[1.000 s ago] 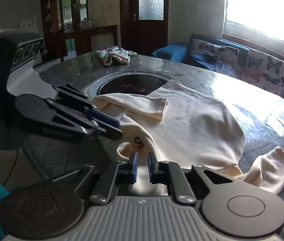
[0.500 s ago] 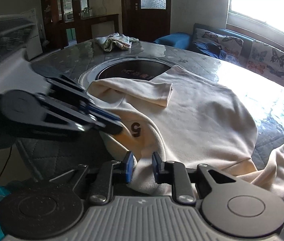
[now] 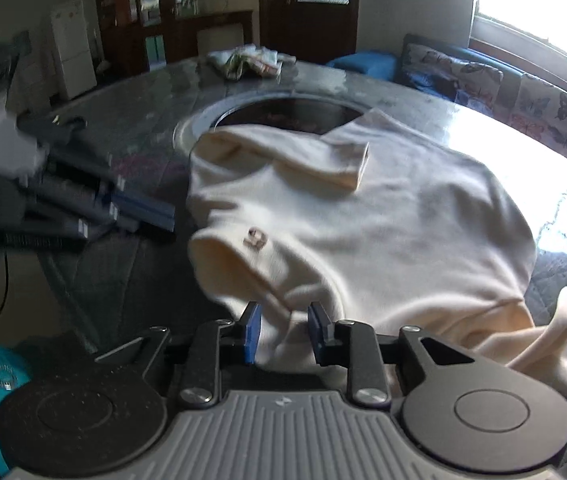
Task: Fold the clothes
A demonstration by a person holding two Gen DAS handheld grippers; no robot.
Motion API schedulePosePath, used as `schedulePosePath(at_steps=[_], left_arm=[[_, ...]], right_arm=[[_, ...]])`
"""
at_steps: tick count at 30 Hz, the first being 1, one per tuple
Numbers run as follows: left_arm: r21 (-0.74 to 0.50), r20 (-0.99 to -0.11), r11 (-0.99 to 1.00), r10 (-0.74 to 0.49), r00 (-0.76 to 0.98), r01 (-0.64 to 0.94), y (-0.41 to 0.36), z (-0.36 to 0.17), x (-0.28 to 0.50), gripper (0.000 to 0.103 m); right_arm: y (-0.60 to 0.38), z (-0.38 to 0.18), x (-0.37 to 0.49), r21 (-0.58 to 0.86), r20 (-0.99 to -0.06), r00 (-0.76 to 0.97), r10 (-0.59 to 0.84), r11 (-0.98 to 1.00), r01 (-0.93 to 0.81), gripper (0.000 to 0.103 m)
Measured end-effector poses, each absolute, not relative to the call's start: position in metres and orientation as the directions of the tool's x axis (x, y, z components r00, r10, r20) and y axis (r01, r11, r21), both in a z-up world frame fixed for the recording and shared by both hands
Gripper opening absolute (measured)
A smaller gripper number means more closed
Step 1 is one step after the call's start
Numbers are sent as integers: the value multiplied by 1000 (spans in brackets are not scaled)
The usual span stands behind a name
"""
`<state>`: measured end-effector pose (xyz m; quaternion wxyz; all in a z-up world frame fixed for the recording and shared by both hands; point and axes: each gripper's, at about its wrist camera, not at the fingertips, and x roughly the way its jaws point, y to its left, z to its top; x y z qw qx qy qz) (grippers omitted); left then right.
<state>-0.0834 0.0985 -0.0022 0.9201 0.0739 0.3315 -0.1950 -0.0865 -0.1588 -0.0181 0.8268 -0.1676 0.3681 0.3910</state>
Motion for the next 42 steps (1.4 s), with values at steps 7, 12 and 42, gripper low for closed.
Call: schedulePosePath(at_steps=[7,12,42], left_arm=[[11,-609,873,-380,696,487,70,5,-59,27],[81,-657,843,-357,664,532,54,-12,-54,30],[72,-631,912,-271,726,403,95,15,-9,30]], right_arm=[[-160,-20,-89,-29,-737,466,489,666,-746,6],[-166,-14,-92,2,-727,463,507,676,-737,2],[-174,2,-52,78,-700,450,554,686,-723,25]])
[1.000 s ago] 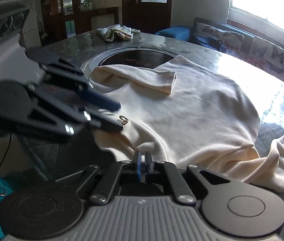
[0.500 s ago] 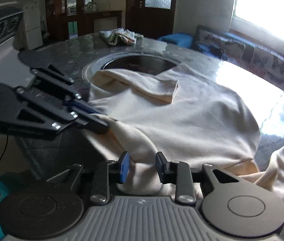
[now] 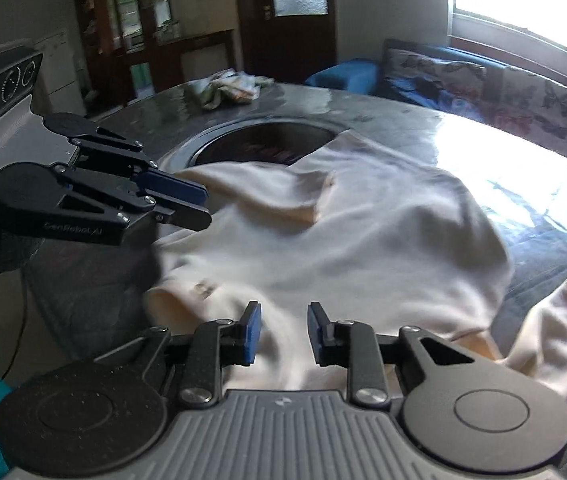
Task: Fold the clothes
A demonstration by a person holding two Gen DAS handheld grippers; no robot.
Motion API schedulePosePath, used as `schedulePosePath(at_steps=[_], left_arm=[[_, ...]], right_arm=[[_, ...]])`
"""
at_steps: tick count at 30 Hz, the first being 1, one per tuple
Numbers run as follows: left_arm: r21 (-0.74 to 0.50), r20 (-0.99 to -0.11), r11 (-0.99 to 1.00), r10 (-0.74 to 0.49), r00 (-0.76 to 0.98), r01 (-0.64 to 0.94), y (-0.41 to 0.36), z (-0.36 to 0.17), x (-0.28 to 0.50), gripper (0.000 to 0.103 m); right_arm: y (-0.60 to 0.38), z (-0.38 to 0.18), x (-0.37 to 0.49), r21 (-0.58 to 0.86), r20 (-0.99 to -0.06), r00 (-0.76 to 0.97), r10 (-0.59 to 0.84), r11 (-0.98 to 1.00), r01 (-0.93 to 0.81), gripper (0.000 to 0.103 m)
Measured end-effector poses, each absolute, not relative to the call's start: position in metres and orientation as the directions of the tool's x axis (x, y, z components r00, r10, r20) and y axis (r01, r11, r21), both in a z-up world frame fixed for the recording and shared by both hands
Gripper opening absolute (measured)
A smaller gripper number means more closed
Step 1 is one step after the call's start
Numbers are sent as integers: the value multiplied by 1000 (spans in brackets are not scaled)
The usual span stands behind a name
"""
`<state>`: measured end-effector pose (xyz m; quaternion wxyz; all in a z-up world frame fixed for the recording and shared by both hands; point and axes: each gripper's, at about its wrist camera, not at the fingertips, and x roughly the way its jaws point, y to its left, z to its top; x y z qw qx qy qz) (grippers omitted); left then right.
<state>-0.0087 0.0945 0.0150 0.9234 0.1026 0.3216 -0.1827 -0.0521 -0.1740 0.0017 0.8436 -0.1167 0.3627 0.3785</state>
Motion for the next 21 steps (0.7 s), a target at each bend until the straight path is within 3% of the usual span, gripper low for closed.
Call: schedulePosePath(at_steps=[4,8,12,14,17,21], left_arm=[[128,-649,924,-197,735,360,87,5,26,35],[186,-669,910,-159,726,370,76,-14,47,40],[197,-679,904,-152,718,378,73,-27,58,39],[172,-677,917,-156,719,360,80,-27,62,16],[153,-662,937,-138,737,313,92,-22,63,6],[122,-608,976,-72,791,182,126,-4,58,4]], right_arm=[[-183,4,-30,63,-691,499,523,732,-678,31],[-192,5,-7,53,-686,545,482,780,-624,32],[-204,6,18,38,-682,586,439,821,-570,33],[-210,5,32,46,-678,604,419,844,-534,33],[-220,4,53,65,-673,628,391,877,-476,33],[-231,3,79,73,-663,663,348,911,-405,33]])
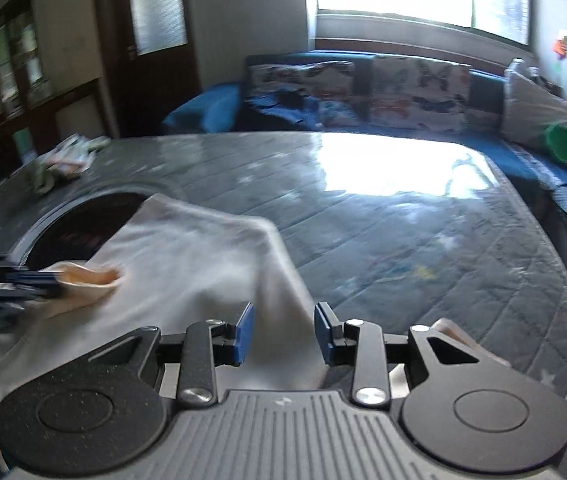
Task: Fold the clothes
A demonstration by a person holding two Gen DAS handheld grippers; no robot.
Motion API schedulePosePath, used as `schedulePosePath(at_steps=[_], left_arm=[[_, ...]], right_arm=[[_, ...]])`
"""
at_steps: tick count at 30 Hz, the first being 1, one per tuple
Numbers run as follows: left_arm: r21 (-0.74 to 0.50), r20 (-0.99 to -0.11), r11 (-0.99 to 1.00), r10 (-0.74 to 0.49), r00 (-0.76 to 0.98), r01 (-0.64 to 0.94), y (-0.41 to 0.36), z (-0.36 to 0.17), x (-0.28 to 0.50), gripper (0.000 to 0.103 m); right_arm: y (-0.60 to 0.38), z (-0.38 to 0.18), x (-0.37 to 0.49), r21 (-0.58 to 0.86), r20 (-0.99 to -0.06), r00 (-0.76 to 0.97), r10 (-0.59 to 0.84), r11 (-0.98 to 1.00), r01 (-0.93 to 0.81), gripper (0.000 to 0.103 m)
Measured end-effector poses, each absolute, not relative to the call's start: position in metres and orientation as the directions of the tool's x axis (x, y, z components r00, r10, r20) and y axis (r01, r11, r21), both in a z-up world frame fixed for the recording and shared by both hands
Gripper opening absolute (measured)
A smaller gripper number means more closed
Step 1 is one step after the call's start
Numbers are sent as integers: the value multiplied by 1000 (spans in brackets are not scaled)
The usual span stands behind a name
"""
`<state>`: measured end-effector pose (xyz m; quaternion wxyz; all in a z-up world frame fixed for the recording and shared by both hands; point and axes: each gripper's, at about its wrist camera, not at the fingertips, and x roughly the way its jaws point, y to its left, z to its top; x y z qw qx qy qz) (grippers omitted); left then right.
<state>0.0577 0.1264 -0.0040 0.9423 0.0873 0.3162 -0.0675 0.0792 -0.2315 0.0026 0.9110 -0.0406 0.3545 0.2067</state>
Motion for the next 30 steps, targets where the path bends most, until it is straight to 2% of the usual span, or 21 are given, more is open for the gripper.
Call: schedulePosePath(at_steps=[6,7,10,15,20,23,26,27,30], left_arm=[[42,-546,994,109,830,-102,210,24,41,3],[40,-542,988,145,828,-147,223,26,38,3],[26,-558,963,236,796,-267,260,25,26,3],[20,-604,926,312,733,-377,293,10,3,3],[55,-647,917,335,685,-396,300,-8,-7,3],[61,-649,919,332,684,-388,297,-7,-5,7],[74,-630,920,343,697,-386,293,3,-1,10],[76,-619,921,343,706,-381,292,8,1,10],[76,-582,931,332,742,-356,283,21,8,18]], right_arm=[[-245,-6,113,146,-682,641,351,925,-351,42],[-246,-8,117,151,-685,638,351,926,-347,47],[-242,-13,124,166,-693,622,364,921,-354,48],[-231,-24,132,174,-709,596,376,913,-369,49],[-223,-29,139,167,-723,575,382,905,-392,49],[-217,-31,141,160,-730,559,393,894,-419,35],[-209,-30,139,134,-727,562,394,884,-447,15],[-207,-29,137,116,-723,572,387,884,-452,5],[-195,-22,124,50,-702,600,384,867,-496,4]])
